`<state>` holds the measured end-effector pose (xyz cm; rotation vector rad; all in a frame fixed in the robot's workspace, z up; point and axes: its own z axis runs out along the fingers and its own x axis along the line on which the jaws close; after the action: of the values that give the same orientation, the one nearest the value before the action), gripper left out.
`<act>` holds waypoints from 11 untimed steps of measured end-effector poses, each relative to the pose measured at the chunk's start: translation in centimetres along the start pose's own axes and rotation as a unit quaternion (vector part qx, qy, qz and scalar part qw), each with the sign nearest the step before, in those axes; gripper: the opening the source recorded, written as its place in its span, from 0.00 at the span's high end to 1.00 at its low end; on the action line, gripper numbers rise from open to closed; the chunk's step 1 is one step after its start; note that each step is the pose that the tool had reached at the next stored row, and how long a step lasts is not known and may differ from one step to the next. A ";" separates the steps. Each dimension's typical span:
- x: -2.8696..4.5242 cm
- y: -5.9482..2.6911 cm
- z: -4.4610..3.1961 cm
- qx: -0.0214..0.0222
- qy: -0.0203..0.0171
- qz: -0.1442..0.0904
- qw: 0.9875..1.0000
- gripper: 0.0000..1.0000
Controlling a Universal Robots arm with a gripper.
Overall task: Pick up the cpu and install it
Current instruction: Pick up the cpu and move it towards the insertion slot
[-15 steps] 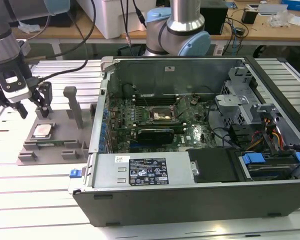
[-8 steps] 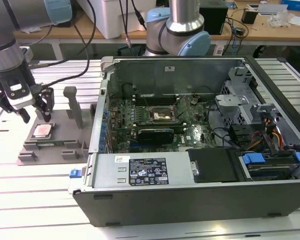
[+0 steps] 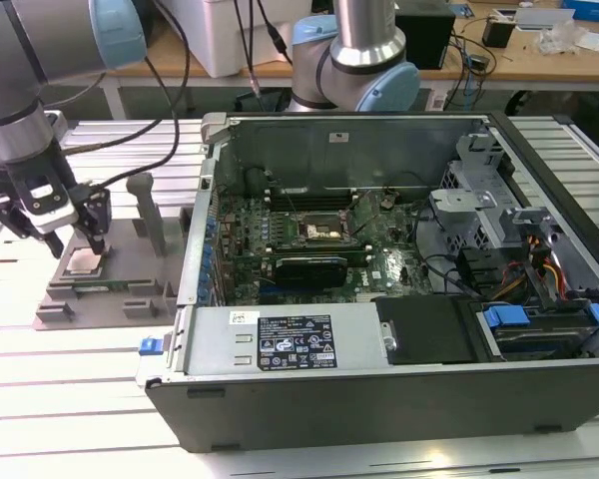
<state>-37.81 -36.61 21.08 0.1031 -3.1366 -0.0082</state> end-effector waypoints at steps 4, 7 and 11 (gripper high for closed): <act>0.00 0.00 0.90 0.000 0.000 -0.003 1.000 0.40; -0.01 -0.01 1.78 0.000 0.000 -0.005 1.000 0.40; 0.00 0.00 2.13 -0.001 0.000 -0.005 1.000 0.40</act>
<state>-37.82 -36.61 18.95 0.1187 -3.1358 -0.0118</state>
